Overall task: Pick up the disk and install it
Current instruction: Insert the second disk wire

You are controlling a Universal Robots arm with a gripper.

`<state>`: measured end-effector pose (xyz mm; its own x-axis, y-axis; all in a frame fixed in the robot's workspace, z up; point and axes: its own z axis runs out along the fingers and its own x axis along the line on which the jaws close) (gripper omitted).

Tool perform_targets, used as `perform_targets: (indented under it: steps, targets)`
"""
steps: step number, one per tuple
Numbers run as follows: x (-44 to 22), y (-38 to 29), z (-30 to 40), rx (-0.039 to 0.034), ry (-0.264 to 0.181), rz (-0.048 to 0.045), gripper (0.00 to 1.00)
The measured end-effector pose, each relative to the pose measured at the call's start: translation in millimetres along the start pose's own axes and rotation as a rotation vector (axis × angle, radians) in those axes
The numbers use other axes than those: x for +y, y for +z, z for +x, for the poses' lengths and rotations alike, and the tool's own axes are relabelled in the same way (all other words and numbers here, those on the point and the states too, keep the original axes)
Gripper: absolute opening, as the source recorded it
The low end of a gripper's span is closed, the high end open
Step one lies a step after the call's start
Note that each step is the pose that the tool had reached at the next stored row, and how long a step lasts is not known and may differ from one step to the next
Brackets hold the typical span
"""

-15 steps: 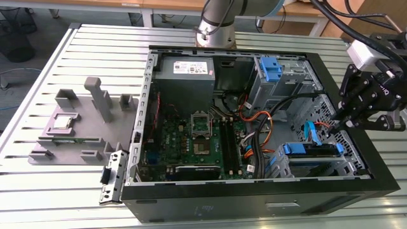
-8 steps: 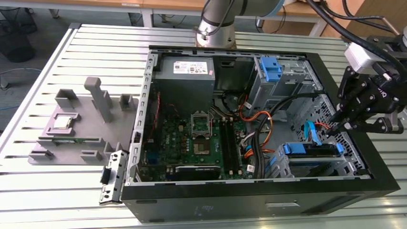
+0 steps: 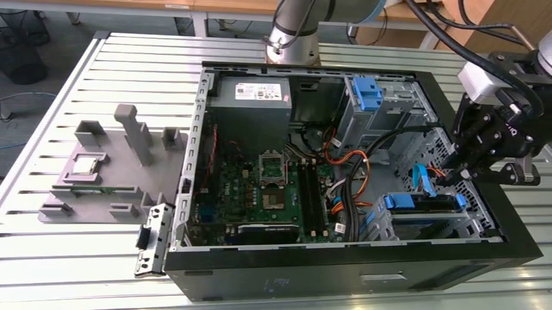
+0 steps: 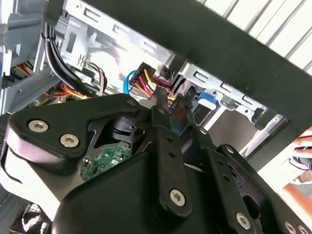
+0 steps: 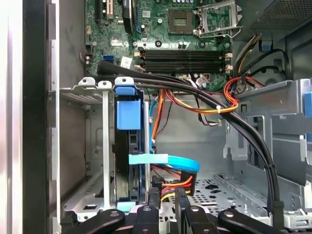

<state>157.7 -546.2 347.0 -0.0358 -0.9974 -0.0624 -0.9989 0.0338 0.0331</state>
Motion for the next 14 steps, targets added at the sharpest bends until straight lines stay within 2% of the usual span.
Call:
perform_targets:
  steps: [8, 10, 11, 14]
  targets:
    - [1.6, 0.1, 1.2, -0.0001, 0.000, 0.0005, 0.28]
    - [1.5, 0.1, 1.3, -0.0001, 0.000, 0.0004, 0.29]
    - [1.6, 0.1, 1.3, -0.0001, 0.000, 0.0004, 0.35]
    - [1.5, 0.1, 1.4, -0.0001, 0.000, 0.0004, 0.35]
